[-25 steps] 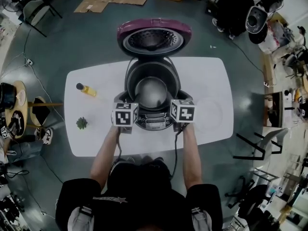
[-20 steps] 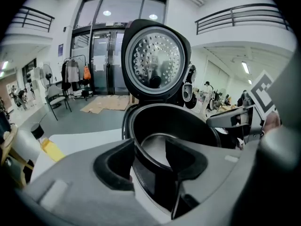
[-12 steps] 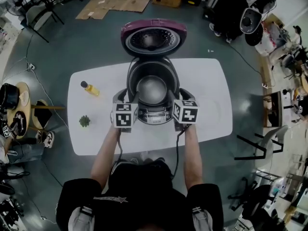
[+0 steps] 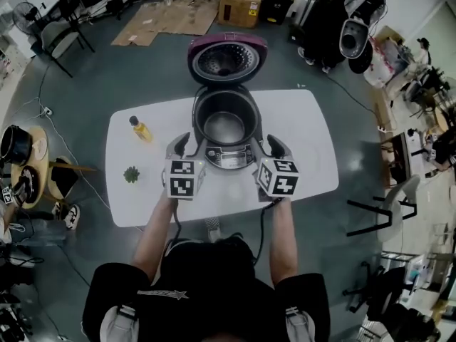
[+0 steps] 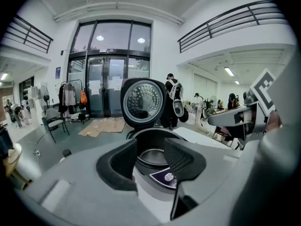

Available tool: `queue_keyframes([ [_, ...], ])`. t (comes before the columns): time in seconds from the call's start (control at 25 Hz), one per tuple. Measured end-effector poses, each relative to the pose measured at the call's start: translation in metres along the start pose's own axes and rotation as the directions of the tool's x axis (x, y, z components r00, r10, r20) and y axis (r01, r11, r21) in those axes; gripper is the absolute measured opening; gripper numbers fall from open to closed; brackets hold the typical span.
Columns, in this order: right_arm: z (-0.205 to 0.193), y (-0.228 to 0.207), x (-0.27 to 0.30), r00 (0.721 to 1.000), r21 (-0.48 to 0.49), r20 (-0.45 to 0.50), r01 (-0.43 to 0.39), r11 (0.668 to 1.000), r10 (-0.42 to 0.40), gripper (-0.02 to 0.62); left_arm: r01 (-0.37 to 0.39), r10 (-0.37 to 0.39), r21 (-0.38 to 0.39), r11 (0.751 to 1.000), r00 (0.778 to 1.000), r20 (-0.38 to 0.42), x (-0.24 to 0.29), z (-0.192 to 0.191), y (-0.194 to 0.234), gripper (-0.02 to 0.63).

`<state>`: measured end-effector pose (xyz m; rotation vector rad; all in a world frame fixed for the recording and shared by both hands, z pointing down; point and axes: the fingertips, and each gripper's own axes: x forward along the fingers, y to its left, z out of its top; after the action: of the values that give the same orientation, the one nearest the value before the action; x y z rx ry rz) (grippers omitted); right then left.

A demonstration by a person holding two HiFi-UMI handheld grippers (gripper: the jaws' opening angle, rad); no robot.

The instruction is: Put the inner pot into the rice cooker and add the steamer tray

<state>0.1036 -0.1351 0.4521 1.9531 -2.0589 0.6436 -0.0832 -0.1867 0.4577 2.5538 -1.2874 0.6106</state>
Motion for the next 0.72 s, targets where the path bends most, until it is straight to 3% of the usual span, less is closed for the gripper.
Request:
queue_keyframes([
  [0.12, 0.004, 0.012, -0.034, 0.998, -0.002, 0.068, 0.008, 1.0, -0.008, 0.209, -0.012, 0.01, 0.023, 1.0, 0.996, 0.087, -0.029, 0.014, -0.005, 0.168],
  [0.28, 0.002, 0.028, -0.076, 0.99, 0.016, 0.139, 0.019, 1.0, -0.021, 0.186, 0.013, -0.02, 0.051, 0.999, 0.989, 0.146, -0.064, 0.019, -0.018, 0.146],
  [0.72, -0.044, 0.078, -0.185, 0.937, -0.079, 0.315, 0.184, 0.98, -0.15, 0.006, 0.053, -0.078, 0.108, 0.993, 0.966, 0.246, -0.168, -0.019, -0.046, 0.02],
])
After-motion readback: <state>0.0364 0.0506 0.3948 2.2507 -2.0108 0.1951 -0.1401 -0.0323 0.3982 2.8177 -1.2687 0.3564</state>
